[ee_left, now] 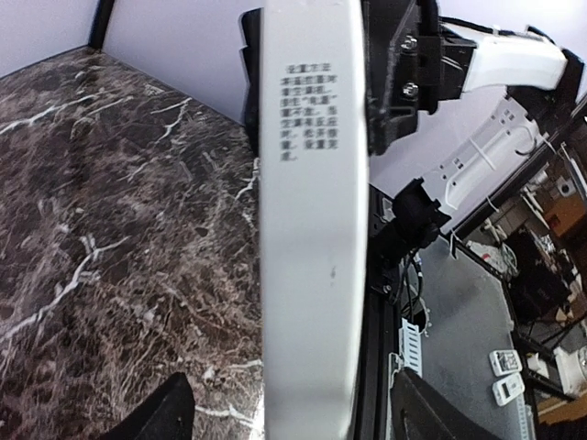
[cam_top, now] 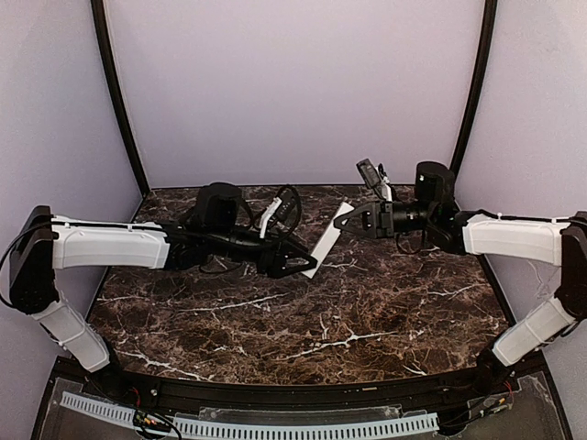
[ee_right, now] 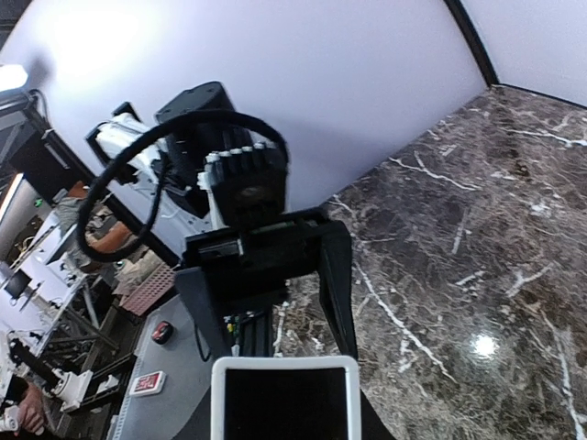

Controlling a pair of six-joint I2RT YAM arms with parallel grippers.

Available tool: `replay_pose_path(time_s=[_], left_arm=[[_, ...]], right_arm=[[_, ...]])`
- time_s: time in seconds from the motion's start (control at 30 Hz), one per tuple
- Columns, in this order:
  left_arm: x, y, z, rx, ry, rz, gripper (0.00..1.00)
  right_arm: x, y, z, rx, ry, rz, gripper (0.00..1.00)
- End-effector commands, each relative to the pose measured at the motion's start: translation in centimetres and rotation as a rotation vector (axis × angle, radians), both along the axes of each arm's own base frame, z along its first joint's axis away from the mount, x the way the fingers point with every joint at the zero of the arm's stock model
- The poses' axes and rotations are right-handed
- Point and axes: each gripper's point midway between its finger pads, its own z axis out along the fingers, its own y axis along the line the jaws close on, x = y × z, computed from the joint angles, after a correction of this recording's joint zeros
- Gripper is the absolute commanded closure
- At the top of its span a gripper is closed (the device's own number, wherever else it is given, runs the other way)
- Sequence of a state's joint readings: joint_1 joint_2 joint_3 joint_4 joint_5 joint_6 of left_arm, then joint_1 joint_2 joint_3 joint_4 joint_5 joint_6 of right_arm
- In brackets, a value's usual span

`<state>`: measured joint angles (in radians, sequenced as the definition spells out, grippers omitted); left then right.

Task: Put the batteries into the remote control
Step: Pass from the left arm to the right, then place the remote control at the center of the board.

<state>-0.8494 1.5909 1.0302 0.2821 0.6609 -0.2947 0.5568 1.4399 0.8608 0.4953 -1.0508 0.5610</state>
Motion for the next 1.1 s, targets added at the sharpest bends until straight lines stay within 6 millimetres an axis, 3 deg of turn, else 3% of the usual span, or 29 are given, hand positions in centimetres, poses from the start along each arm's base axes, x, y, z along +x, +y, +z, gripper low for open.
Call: replay_pose_path(time_s=[0.0,0.03,0.07,0.13,0.37,0.73,1.07], left_arm=[[2.4,3.3,1.2,0.011,-0.044,0.158,0.19],[2.6,3.8,1.8,0.003,-0.052,0.181,0.16],[3.3,4.7,1.8,0.013,-0.059,0.231,0.07],[4.1,5.9,1.3,0.045,-0.066,0.298,0.02],[5.9,9.2,-1.4,0.110,-0.031,0.478,0.01],[5.0,9.6,-3.6,0.083,0.001,0.470,0.02],[4.9,9.9,-4.4,0.100,-0.009,0.469,0.01]], right_arm=[[1.3,-0.6,-1.8,-0.210,0.053,-0.107,1.00],[1.4,-0.9,-2.6,-0.262,0.081,-0.124,1.00],[1.6,-1.1,-3.1,-0.303,0.098,-0.141,1.00],[2.0,-1.7,-4.4,-0.401,0.142,-0.178,1.00],[2.8,-3.2,-7.4,-0.640,0.284,-0.254,1.00],[2.2,-2.5,-12.5,-1.015,0.276,-0.253,1.00],[1.3,0.3,-16.3,-1.249,0.234,-0.152,1.00]])
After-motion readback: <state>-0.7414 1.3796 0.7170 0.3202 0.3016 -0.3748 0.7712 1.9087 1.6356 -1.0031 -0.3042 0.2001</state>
